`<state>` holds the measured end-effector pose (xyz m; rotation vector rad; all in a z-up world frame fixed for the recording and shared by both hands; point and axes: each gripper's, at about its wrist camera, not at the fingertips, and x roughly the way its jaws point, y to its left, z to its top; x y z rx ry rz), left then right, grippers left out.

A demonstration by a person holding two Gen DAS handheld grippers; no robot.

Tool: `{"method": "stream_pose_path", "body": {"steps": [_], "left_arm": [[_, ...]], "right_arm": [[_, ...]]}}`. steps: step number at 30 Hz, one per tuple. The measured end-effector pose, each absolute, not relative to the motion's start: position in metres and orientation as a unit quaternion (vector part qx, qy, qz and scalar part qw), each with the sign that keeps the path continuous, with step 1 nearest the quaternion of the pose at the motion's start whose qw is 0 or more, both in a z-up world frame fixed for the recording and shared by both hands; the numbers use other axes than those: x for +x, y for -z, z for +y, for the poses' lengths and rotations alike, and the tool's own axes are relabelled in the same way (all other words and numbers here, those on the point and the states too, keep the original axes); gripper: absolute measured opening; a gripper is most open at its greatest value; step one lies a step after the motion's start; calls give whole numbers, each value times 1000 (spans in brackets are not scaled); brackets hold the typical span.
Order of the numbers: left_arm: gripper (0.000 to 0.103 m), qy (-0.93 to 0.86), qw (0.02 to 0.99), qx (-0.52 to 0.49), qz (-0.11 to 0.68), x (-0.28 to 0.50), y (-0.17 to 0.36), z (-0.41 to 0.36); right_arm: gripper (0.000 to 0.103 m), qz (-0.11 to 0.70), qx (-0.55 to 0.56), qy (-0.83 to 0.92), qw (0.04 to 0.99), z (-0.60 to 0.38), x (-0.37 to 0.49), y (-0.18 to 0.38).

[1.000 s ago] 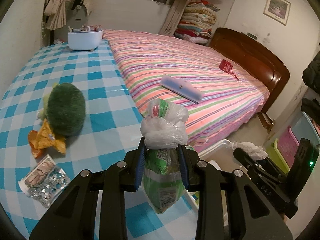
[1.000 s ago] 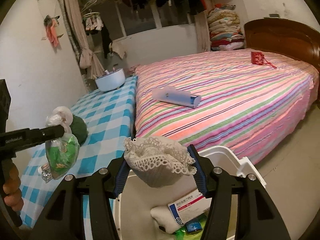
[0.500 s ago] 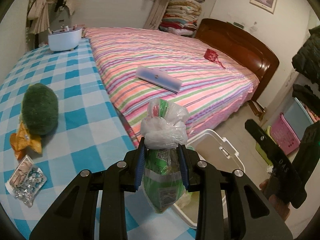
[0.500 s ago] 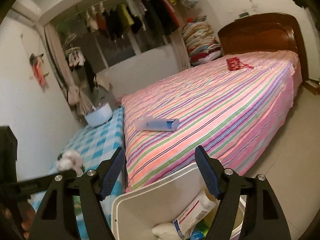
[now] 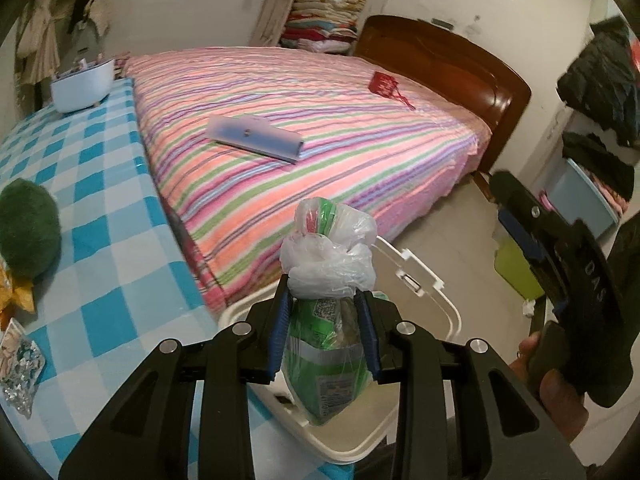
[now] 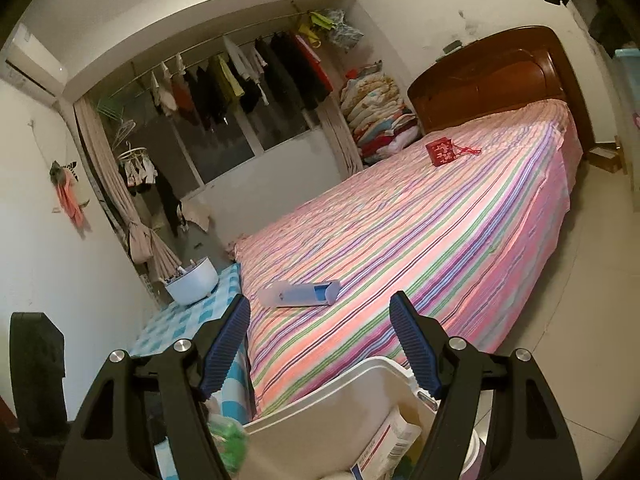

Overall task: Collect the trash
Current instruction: 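Open the left tool to drop the bagged bottle into the bin, then move both open tools back over the checked table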

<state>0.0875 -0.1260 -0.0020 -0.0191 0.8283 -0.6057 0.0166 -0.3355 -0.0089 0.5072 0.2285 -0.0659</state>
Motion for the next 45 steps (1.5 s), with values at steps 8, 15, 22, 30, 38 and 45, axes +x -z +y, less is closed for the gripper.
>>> {"method": "stream_pose_path", "body": {"steps": [8,15,22,30,38,45], "left_arm": [[86,298,880,5,371,76,-1,-136],[90,271,904,-11,331,76,-17,-112],[90,230,915,-28,331,86,-14,-72],[90,169,929,-51,325,97,-19,-4],[90,110,938,-85,318,97,-22,72],[90,67,938,-92,328,90,-12,127]], "right_arm": [[70,99,257,38,961,-338,10,8],[70,99,259,33,960,-334,8,9],[70,109,248,8,963,-317,16,4],[70,137,230,-30,963,-282,34,5],[70,162,211,-78,961,-235,52,6],[70,186,197,-128,954,-188,70,7]]}}
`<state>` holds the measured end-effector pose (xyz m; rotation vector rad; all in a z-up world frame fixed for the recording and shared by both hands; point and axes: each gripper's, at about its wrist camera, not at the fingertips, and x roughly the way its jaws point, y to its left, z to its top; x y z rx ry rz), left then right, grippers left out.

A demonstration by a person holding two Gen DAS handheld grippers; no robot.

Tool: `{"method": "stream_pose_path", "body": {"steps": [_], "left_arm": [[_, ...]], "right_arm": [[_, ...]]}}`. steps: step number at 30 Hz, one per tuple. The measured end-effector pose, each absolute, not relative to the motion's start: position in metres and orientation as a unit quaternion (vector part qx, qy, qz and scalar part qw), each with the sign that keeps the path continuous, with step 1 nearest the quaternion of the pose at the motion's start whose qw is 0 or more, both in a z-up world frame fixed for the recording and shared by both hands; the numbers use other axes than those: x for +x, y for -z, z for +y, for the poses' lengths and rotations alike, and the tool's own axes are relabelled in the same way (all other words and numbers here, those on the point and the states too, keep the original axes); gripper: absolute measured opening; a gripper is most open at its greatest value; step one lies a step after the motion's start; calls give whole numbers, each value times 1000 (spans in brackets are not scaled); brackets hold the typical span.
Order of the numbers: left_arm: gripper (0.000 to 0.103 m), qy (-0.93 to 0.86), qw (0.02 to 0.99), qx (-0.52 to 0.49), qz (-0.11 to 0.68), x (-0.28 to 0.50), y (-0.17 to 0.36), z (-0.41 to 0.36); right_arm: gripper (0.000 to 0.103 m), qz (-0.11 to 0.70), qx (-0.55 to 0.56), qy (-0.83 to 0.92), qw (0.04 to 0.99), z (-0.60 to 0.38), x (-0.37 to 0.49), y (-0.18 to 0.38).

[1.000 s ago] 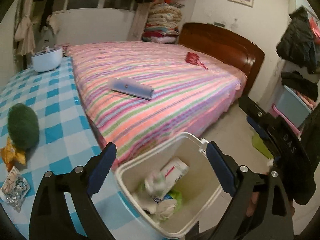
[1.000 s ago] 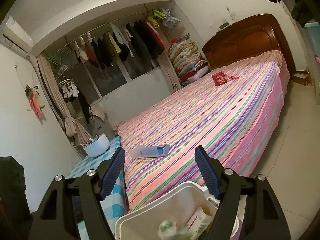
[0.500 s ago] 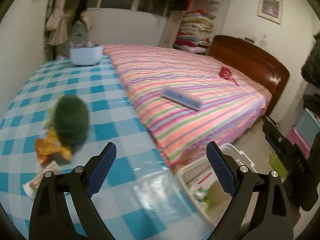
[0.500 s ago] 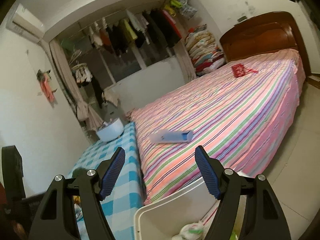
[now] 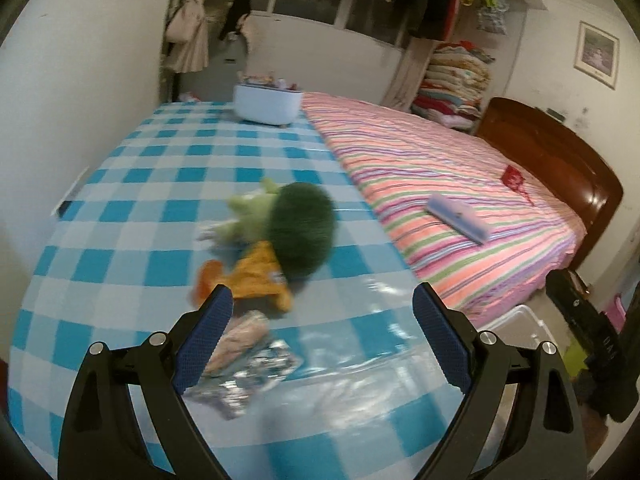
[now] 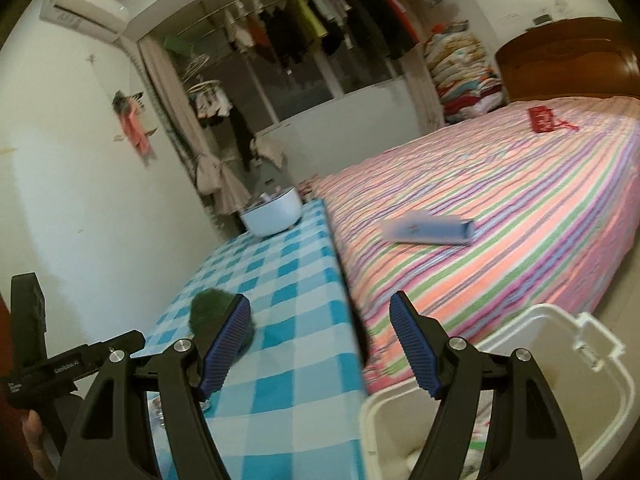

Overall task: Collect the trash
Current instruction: 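Move both open tools back over the checked table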

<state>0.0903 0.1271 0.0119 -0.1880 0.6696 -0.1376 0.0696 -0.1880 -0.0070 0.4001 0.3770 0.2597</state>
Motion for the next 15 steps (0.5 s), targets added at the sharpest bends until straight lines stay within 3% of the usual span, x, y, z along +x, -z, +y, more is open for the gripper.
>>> {"method": "stream_pose_path", "body": {"steps": [15], "left_arm": [[90,21,933,-112,340,73,-3,187]], "right_arm": [[70,252,191,-248,916,-77,135,15]]}}
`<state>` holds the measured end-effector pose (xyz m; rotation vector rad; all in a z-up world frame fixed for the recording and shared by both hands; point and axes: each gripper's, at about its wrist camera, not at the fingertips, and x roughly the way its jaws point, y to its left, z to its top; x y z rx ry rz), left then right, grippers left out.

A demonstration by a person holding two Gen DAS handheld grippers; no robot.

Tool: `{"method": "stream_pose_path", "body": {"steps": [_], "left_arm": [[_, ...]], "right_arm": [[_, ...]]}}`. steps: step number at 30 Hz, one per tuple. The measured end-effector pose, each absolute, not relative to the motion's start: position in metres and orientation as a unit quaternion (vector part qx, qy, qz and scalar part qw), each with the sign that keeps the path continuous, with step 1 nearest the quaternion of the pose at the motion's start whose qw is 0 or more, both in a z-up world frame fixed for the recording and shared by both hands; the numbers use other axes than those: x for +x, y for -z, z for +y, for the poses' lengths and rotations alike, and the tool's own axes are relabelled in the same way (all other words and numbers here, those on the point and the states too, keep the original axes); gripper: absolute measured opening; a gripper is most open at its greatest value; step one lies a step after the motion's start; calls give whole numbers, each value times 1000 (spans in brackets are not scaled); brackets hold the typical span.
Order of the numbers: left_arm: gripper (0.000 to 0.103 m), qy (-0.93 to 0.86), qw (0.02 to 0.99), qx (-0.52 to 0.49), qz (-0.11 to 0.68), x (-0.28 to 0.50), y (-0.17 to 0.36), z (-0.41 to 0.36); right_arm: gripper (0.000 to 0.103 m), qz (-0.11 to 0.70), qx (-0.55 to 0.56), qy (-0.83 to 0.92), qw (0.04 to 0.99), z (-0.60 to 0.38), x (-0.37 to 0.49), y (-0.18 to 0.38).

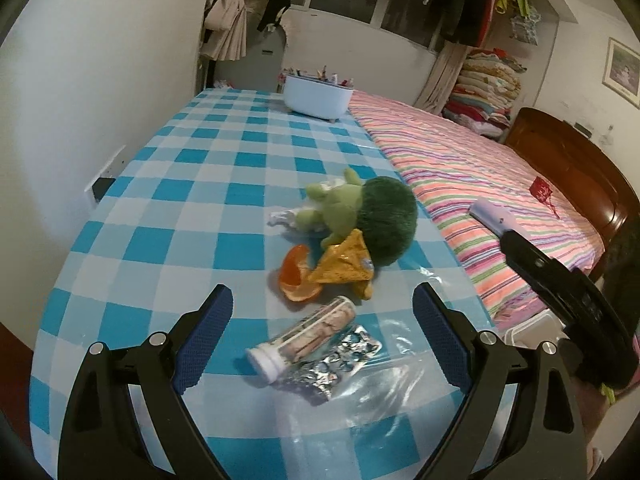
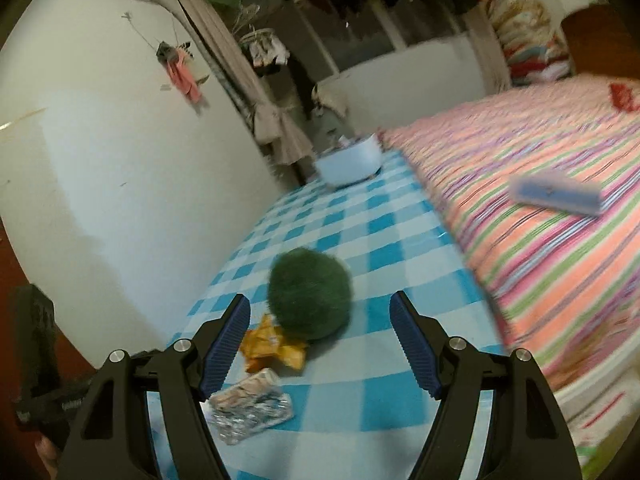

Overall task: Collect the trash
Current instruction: 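Move both open tools back over the checked table, then grasp the green fuzzy plush toy with the right tool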

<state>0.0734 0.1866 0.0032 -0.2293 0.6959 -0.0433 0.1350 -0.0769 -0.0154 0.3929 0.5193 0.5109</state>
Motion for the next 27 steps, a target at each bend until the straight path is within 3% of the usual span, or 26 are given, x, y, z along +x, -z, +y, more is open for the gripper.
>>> {"method": "stream_pose_path", "body": {"steps": [19,22,27], "left_arm": [[90,18,923,-123,364,83,13,212],[90,23,919,-123,374,90,19,213],[90,31,909,-124,397,104,34,211]], "right_arm": [[71,358,186,-236,884,2,238,45],[78,370,174,-230,883,9,247,50],[75,379,149,-224,885,13,256,58]]}}
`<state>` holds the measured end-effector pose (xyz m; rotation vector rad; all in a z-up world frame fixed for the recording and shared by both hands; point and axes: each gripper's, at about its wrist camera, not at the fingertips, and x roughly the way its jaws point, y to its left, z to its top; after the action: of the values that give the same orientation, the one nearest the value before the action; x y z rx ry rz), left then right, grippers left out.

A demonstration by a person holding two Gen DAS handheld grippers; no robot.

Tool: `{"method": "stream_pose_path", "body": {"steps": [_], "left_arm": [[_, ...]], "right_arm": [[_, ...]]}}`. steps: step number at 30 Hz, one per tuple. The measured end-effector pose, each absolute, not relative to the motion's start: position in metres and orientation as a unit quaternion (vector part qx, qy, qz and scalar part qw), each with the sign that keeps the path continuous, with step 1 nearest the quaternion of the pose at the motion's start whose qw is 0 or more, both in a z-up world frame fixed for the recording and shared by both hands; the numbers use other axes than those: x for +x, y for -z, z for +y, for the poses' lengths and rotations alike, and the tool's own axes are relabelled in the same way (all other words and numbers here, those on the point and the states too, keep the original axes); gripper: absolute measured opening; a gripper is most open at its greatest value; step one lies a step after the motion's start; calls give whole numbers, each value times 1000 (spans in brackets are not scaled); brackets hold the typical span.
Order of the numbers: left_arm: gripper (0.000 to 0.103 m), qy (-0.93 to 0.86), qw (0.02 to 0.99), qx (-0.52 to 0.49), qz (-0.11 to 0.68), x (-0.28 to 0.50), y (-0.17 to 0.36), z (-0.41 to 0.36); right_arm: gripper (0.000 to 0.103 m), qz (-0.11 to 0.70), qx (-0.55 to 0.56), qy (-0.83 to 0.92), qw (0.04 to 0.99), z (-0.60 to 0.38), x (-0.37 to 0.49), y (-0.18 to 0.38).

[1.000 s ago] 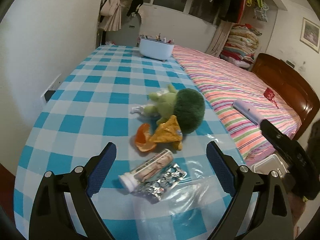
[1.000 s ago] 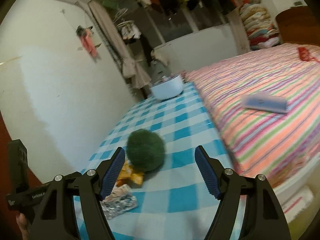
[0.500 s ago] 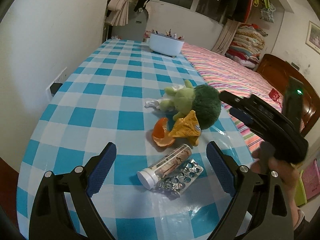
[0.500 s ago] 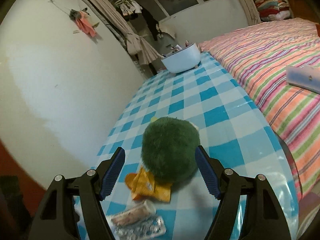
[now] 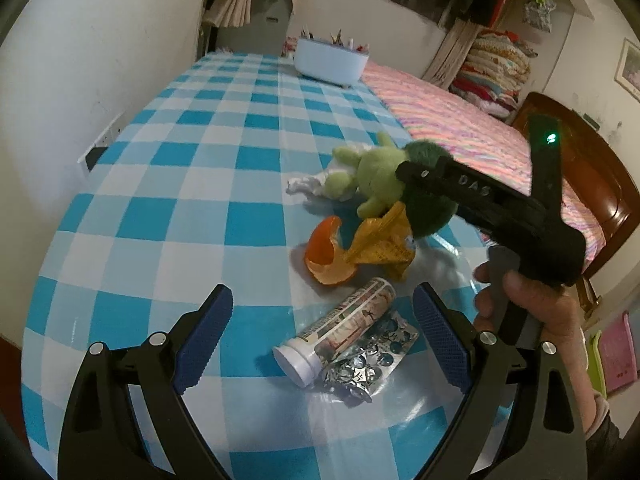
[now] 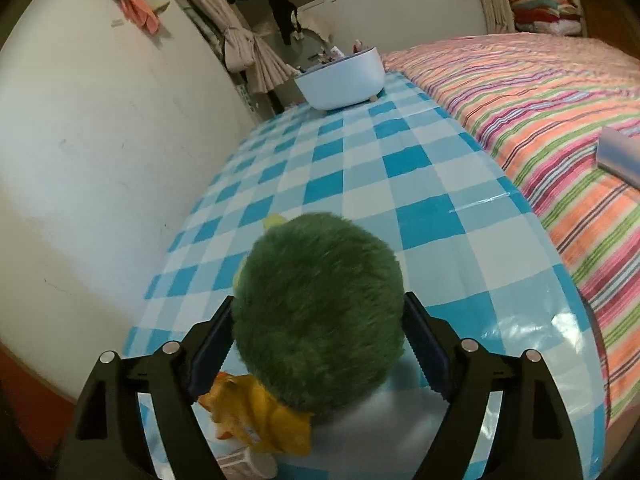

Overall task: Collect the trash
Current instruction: 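Grasp the green fuzzy plush toy with the right tool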

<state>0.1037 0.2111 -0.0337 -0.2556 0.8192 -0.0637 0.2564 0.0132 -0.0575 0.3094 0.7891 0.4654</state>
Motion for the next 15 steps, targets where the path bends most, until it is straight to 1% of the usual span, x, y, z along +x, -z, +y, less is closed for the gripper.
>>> {"method": "stream_pose_path", "body": {"steps": [1,4,7,10,15], "left_arm": [[90,32,907,-121,403,106,37,210],[90,31,900,-114,419,115,45,208],[90,26,899,-120,421,122,46,209],[90,32,898,-135,417,129,42,207],[90,39,902,-133,409,136,34,193]], "right_arm": [[70,376,149,-230,885,11,257,58],[63,375,152,-241,882,7,255,58],[61,371,172,-250,878,-1,252,59],[61,367,190,-255,874,-8,248,59],[61,345,204,-258,879,-24,239,47]]}}
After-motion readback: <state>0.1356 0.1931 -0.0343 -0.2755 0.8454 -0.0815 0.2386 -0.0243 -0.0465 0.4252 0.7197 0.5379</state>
